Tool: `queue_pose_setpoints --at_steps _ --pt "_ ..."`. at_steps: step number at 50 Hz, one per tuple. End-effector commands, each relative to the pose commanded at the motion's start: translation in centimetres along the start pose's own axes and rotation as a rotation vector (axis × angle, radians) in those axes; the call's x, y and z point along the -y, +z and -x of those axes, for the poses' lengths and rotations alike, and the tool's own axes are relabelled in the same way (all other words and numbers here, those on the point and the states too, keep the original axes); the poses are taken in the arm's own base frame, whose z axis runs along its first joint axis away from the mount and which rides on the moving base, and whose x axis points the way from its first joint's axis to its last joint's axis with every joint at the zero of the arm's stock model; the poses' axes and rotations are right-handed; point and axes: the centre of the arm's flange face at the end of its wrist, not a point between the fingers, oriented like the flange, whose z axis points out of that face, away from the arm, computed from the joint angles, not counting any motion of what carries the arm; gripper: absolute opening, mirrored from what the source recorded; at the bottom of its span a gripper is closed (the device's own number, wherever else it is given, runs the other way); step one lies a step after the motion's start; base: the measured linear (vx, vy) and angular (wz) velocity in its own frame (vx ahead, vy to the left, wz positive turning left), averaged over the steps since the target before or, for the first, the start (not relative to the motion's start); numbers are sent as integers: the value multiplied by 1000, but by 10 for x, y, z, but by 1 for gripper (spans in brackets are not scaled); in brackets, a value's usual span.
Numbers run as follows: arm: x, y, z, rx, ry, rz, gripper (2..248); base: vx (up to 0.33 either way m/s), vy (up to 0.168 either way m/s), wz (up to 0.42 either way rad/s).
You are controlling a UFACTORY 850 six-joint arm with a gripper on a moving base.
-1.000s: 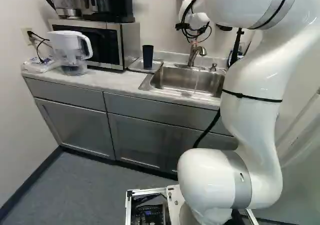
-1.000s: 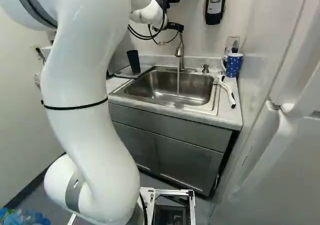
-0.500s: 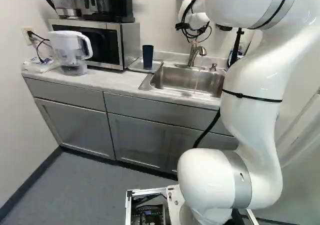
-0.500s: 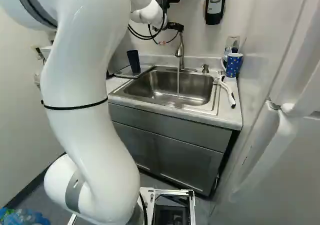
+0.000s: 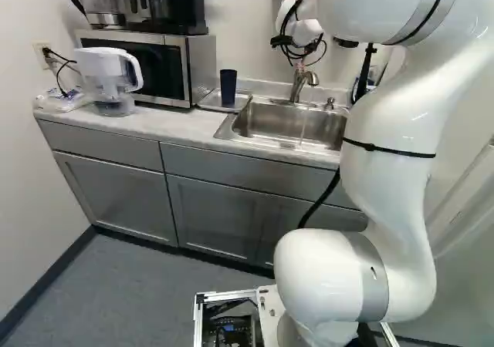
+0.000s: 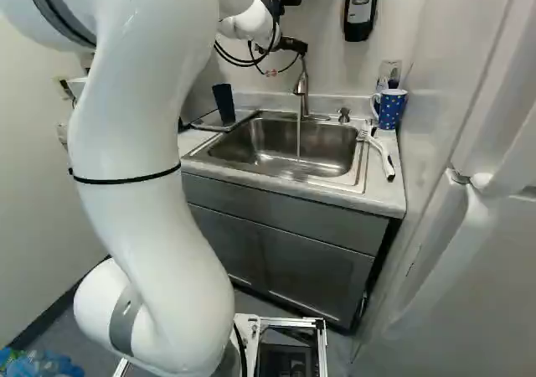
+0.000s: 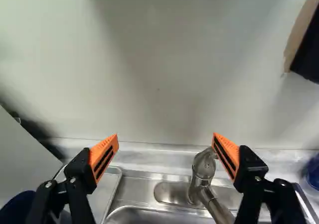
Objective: Rinse the cup and place it in the tray
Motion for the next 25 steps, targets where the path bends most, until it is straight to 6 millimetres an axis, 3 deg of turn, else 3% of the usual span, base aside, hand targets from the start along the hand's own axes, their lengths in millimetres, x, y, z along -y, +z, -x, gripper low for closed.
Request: queue_pose_setpoints --at_steps 25 --pt "-1 -9 4 29 1 1 247 0 0 0"
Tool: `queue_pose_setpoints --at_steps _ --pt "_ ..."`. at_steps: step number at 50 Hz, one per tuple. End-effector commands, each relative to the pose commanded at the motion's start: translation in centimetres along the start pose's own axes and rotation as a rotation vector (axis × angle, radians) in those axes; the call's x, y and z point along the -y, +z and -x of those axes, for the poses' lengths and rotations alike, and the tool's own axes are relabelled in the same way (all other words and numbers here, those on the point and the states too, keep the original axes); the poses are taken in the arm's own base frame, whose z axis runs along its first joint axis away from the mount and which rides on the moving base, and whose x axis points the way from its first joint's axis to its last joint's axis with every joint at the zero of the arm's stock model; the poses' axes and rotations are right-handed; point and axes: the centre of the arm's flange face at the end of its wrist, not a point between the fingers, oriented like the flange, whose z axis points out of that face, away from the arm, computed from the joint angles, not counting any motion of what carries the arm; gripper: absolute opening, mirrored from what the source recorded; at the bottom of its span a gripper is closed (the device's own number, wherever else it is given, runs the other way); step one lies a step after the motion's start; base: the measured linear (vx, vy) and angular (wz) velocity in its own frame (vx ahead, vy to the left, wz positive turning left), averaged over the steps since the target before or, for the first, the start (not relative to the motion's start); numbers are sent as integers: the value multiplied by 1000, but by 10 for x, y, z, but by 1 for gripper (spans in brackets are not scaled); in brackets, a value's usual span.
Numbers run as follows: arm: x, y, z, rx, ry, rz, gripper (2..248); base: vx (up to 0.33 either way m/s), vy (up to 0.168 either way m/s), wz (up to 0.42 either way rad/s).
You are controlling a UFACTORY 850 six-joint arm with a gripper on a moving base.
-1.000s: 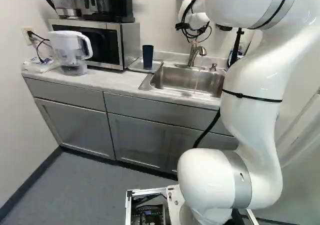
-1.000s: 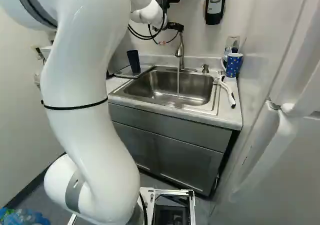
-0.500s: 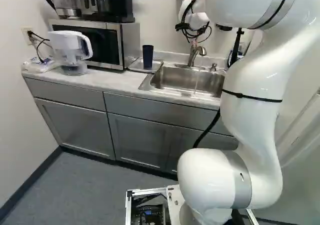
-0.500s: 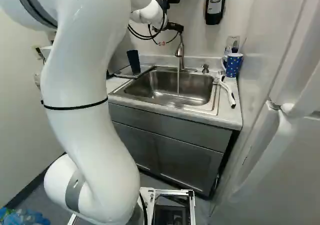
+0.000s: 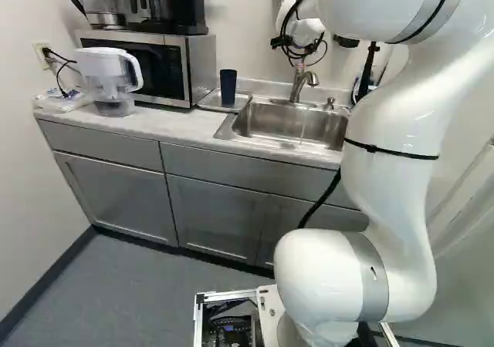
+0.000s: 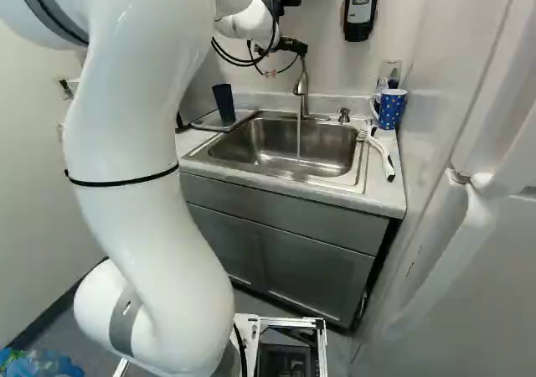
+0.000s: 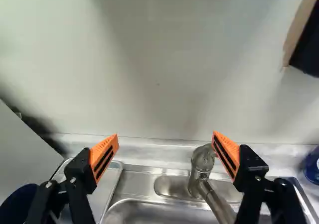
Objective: Rinse the cup and place it in the tray
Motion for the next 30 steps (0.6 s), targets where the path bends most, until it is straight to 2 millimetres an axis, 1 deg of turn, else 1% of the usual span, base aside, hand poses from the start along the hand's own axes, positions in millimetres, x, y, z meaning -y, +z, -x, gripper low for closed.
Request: queue_pose_setpoints --at_steps 30 --pt "-2 -15 6 36 1 3 247 0 0 0"
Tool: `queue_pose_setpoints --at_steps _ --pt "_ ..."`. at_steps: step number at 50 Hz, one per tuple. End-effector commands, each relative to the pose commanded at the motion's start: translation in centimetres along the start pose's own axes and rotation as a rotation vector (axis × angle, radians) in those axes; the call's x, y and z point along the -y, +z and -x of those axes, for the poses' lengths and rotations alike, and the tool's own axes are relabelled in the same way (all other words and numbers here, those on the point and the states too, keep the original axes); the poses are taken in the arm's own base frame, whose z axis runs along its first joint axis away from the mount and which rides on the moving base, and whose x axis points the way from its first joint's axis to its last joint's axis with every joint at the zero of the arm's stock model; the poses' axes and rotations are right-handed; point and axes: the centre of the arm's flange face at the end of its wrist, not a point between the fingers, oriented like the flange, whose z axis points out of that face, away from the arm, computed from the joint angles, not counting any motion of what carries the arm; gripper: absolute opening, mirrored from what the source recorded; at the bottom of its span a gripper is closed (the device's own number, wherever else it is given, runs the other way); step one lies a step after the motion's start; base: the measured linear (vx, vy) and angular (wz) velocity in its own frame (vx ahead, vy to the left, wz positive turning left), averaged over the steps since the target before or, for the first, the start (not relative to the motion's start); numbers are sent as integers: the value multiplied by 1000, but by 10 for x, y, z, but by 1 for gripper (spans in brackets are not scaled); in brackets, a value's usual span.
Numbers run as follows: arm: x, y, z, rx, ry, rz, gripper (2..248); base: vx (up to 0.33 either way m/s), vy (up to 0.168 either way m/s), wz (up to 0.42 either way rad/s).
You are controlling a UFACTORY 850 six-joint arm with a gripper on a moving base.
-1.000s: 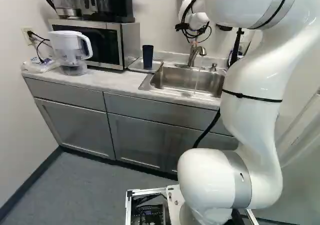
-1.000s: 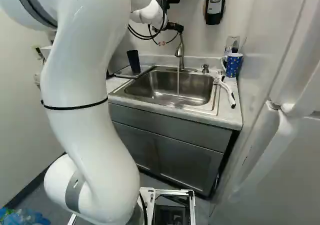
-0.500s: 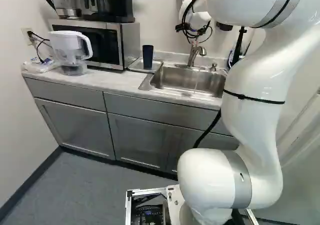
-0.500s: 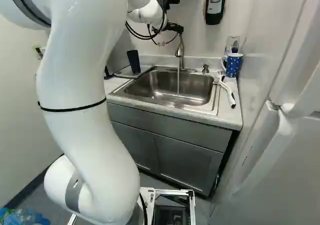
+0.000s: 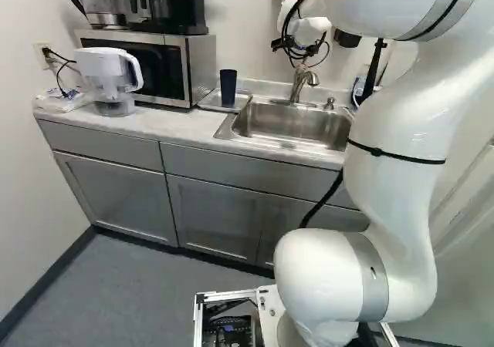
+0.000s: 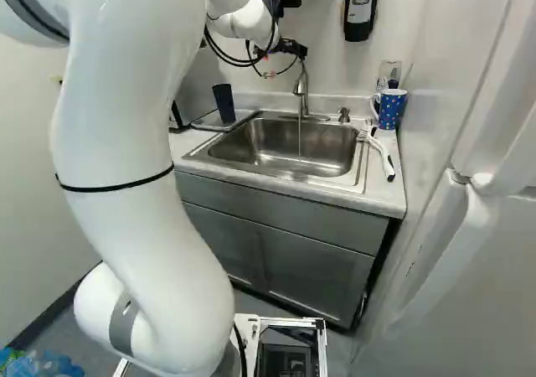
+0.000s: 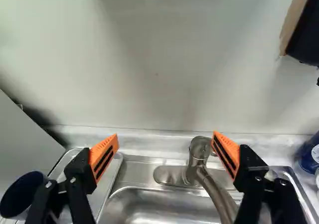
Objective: Rinse the cup and place it in the tray
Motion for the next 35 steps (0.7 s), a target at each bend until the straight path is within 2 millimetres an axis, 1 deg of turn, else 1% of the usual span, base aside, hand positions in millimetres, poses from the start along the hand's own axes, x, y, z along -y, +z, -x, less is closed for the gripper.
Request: queue_pose_setpoints --at_steps 16,35 --pt "-1 -8 4 18 1 1 247 0 0 0" --pt "-1 -8 4 18 1 1 247 0 0 0"
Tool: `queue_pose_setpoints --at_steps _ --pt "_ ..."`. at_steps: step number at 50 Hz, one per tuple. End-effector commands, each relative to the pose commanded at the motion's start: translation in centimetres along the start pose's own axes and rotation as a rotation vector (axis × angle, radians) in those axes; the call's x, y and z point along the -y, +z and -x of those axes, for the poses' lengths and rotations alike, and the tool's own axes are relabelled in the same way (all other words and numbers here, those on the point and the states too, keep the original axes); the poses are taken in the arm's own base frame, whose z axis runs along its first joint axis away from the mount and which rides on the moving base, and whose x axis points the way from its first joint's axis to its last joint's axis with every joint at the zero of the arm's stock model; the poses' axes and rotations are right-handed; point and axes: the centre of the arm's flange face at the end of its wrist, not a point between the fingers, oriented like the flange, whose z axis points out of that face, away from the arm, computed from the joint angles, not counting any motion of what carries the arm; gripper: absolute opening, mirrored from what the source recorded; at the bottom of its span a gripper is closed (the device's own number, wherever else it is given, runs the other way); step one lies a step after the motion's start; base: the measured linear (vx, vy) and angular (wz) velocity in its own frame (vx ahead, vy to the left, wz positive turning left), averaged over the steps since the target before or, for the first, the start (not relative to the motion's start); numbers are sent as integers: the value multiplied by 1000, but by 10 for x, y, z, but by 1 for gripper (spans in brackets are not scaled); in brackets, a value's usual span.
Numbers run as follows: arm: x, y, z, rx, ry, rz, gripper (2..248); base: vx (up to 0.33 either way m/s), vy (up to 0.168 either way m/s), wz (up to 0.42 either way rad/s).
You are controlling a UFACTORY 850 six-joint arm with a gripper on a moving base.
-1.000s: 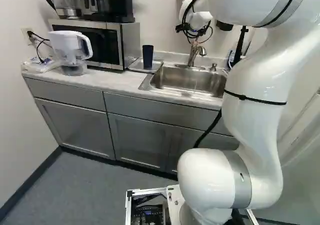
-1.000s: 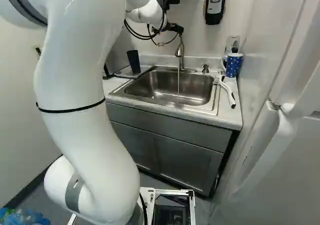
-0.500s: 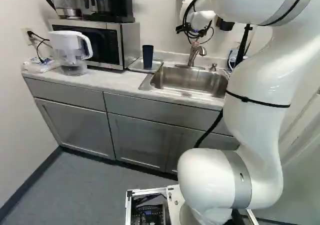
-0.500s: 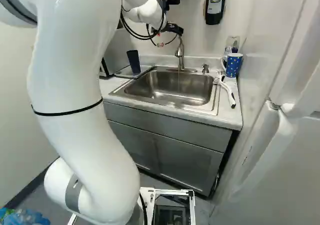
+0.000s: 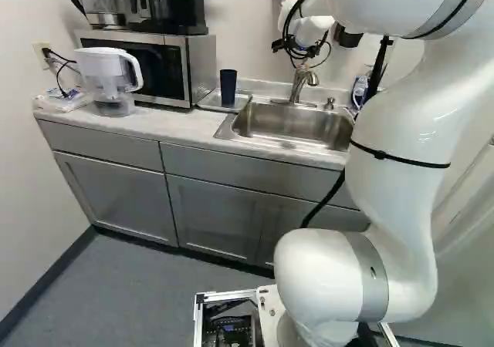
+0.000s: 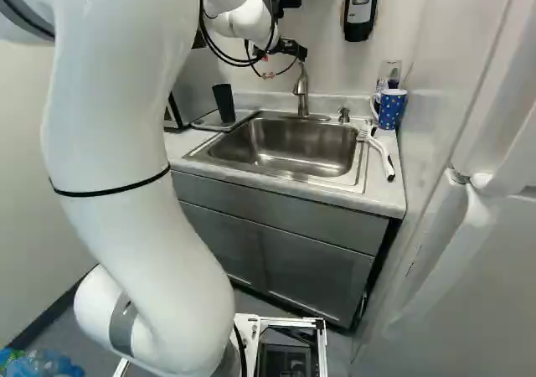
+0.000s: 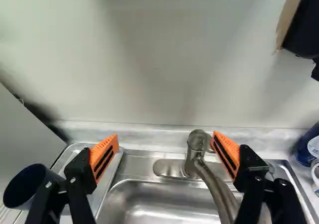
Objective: Rinse the cup and place it in the tray
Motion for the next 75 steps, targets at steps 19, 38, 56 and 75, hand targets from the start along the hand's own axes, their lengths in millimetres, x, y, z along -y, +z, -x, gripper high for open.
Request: queue_pose_setpoints --at_steps 19,38,56,75 --pt "0 0 0 3 0 0 247 0 0 0" --pt "14 -18 -1 -77 2 -20 247 0 0 0" --pt "32 -43 8 -85 -5 -51 247 0 0 0" --pt "42 -72 27 6 -16 -74 247 0 0 0"
